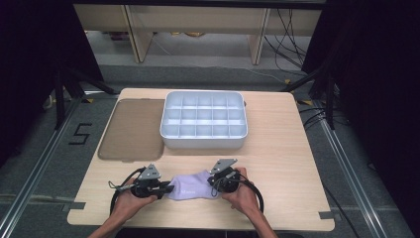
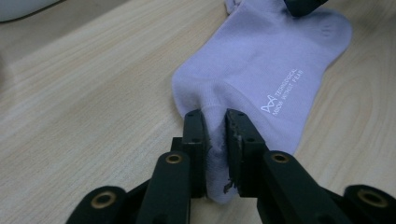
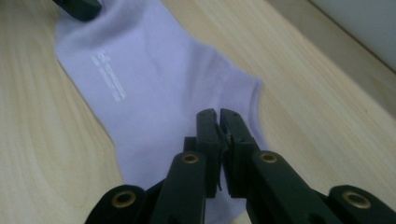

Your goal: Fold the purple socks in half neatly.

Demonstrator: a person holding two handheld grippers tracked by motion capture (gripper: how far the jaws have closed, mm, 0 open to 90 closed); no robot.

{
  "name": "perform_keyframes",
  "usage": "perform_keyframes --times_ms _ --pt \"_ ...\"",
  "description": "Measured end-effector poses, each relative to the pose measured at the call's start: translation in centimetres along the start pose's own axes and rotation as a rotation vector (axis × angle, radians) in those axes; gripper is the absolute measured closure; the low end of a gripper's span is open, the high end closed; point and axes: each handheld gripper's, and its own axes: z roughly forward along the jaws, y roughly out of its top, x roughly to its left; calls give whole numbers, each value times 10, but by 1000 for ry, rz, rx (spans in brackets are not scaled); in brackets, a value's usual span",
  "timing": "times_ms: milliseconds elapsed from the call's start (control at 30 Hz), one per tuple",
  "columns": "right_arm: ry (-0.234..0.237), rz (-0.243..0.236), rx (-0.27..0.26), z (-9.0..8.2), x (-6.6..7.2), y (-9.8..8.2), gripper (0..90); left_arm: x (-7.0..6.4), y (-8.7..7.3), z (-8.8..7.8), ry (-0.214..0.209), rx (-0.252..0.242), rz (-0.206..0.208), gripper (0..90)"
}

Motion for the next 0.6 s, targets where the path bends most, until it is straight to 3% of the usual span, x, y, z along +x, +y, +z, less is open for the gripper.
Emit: perform_keyframes --times_ms 33,67,133,200,300,333,367,400,467,600 --pt "18 -5 -37 -3 6 4 876 -1 1 -2 -3 3 10 794" --pt "18 -5 -37 -3 6 4 876 -1 1 -2 -3 3 10 797" --pt "36 -30 -73 -4 15 9 891 -4 1 -2 -14 -16 -13 798" --pt "75 -53 -57 0 27 14 900 -5 3 -6 -13 -9 1 799" --pt "95 -108 0 16 37 16 900 -7 4 -8 -23 -33 -15 801" --pt "94 -111 18 20 38 16 900 -6 4 -9 -23 -28 0 801" --pt "94 -82 20 20 40 17 900 -5 5 -12 -20 -22 14 802" --pt "97 -89 14 22 44 18 900 -6 5 -12 -24 -32 -13 802" --pt "115 -76 29 21 49 18 900 -5 5 -17 -34 -27 6 801" --pt "147 -105 4 24 57 20 900 -7 2 -29 -39 -35 -4 800"
